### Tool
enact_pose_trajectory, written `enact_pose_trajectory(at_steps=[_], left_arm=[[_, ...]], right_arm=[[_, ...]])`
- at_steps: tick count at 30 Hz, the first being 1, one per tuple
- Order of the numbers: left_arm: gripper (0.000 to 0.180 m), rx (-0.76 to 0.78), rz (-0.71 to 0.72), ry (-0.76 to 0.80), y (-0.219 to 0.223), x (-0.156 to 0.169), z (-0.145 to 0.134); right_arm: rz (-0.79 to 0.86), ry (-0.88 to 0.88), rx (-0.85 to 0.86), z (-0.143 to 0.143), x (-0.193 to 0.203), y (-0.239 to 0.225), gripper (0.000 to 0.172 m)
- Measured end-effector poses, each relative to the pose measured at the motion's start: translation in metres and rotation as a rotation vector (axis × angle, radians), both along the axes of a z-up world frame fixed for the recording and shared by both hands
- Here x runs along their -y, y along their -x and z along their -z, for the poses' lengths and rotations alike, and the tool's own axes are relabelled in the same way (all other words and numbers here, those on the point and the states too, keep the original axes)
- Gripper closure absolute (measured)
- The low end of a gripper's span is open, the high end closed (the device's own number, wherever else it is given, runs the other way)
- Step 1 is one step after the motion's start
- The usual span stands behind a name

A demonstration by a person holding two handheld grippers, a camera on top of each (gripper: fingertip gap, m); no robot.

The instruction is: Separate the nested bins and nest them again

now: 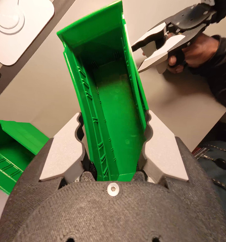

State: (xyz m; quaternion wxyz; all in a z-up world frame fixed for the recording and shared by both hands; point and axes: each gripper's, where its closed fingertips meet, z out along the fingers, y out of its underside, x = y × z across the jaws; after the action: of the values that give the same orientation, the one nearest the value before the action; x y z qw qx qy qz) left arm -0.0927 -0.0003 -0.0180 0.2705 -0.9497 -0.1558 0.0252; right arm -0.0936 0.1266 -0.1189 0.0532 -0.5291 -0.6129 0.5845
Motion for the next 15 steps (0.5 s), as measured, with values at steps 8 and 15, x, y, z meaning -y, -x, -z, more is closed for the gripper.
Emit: enact_pose_trajectory(at_steps=[8,15], left_arm=[[0.087,-0.09,0.005,0.004,0.006,-0.001,-0.008],[0.087,-0.14,0.008,-0.007,0.009,-0.004,-0.014]], right_arm=[[-0.003,-0.001,-0.002,0.0,0.0,0.0,0.081],[-0.003,-0.001,-0.003,0.0,0.0,0.0,0.081]])
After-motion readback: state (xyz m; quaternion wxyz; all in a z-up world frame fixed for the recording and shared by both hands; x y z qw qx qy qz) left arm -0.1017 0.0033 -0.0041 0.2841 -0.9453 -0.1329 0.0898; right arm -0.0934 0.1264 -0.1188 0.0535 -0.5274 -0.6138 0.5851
